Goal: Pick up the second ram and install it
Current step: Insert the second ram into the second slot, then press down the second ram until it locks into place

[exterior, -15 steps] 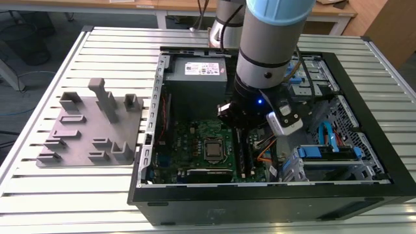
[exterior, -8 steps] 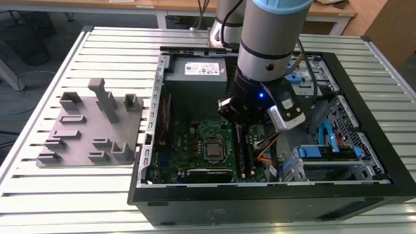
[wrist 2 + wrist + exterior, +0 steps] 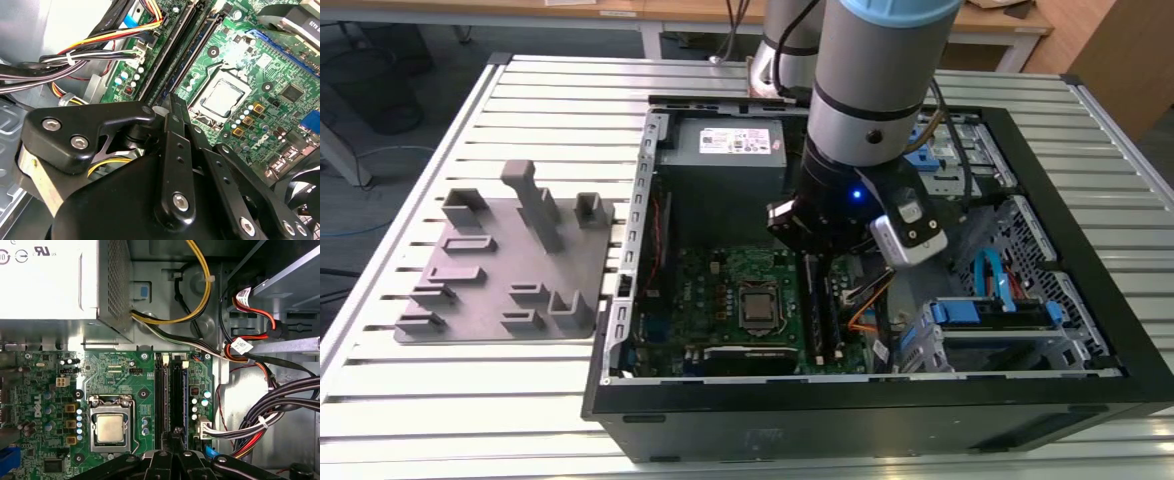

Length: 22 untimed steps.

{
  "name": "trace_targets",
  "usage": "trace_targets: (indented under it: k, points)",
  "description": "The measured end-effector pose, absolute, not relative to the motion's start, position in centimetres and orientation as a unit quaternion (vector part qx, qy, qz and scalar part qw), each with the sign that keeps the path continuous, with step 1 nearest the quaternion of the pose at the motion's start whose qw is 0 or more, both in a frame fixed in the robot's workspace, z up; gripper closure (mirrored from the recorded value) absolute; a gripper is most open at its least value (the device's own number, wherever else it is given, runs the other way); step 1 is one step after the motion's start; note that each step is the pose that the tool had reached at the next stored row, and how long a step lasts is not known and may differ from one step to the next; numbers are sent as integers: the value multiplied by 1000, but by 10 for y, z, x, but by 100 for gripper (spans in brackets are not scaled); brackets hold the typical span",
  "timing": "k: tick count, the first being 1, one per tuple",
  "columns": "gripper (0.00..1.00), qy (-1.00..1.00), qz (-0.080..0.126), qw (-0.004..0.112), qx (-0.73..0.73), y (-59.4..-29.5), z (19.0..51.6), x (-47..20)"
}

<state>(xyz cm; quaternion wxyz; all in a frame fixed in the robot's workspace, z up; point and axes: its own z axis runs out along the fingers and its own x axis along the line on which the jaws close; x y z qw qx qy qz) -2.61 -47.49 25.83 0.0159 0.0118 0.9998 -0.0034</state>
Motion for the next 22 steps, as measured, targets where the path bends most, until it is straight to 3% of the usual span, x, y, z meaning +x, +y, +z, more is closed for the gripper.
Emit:
trace_targets:
  k: [22]
  points:
    - [89,1000,-3,16,12,-463,232,-26]
